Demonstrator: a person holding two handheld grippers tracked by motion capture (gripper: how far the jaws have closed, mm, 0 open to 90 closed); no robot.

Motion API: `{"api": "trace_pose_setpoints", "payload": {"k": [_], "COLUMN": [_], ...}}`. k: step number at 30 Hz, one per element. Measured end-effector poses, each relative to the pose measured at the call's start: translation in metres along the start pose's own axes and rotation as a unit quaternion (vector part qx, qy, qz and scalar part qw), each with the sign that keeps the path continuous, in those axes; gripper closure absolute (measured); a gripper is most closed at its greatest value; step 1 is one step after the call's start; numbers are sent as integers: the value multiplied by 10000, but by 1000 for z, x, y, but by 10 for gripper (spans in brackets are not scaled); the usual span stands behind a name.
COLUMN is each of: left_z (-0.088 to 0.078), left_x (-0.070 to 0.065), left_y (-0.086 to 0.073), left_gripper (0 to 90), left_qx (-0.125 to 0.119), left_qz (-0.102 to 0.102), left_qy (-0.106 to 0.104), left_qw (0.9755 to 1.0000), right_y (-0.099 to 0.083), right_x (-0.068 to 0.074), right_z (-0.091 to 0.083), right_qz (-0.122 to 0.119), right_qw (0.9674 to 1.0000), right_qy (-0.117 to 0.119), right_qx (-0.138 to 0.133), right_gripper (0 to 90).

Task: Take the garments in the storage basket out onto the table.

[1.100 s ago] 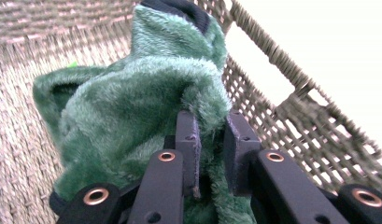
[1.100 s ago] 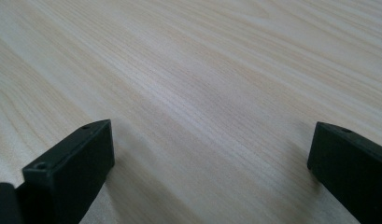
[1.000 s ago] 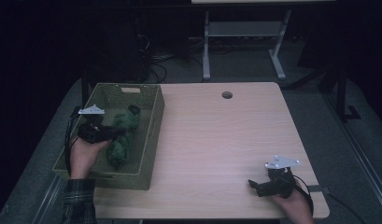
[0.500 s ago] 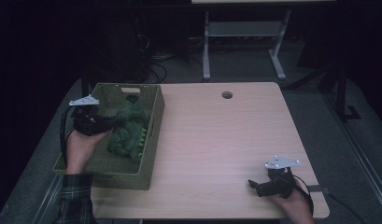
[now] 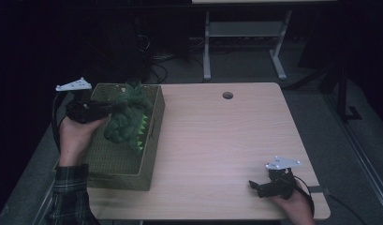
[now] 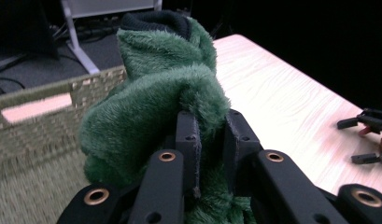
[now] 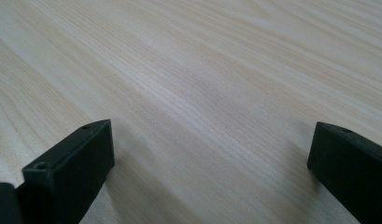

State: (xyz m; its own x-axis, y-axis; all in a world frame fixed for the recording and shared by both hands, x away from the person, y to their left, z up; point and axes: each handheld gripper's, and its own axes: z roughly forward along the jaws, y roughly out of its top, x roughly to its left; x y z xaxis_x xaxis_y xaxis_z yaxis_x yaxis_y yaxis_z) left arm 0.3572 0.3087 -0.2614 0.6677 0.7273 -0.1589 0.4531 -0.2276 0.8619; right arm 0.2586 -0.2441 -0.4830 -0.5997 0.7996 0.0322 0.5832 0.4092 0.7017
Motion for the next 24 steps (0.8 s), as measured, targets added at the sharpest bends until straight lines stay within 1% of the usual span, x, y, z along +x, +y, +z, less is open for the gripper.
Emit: {"api": "trace_pose_setpoints", "payload": {"k": [1,2,3,5,8,9,10,13,19,24], "left_z": [-2,-3,-3,-4,-4,-4,-4,-2,7,22], "left_x": [-3,-5,-5,-11,-18,-18,-22,-29,-44,-60], "left_y": [7,11,11,20,28,28,32,38,49,55], "left_gripper": [777,777,777,777,777,777,777,777,776,776], "left_qx": [-37,-65,-65,-110,-177,-177,-229,-266,-288,-233], "left_qz": [55,70,70,165,244,244,277,336,477,629], "left_qy": [-33,-41,-41,-118,-188,-188,-261,-382,-553,-729], "left_qw": [10000,9999,9999,9997,9994,9994,9990,9984,9969,9951], "right_y": [0,0,0,0,0,0,0,0,0,0], "right_x": [0,0,0,0,0,0,0,0,0,0], "right_z": [0,0,0,0,0,0,0,0,0,0], "right_qz": [2,1,-5,-1,4,6,9,5,24,18], "right_qw": [10000,10000,10000,10000,10000,10000,10000,10000,10000,10000], "right_qy": [0,0,-1,1,-2,-1,-4,-7,1,2], "right_qx": [1,0,-2,2,5,7,7,5,14,14], "right_gripper": [2,3,2,2,2,2,2,2,2,2]}}
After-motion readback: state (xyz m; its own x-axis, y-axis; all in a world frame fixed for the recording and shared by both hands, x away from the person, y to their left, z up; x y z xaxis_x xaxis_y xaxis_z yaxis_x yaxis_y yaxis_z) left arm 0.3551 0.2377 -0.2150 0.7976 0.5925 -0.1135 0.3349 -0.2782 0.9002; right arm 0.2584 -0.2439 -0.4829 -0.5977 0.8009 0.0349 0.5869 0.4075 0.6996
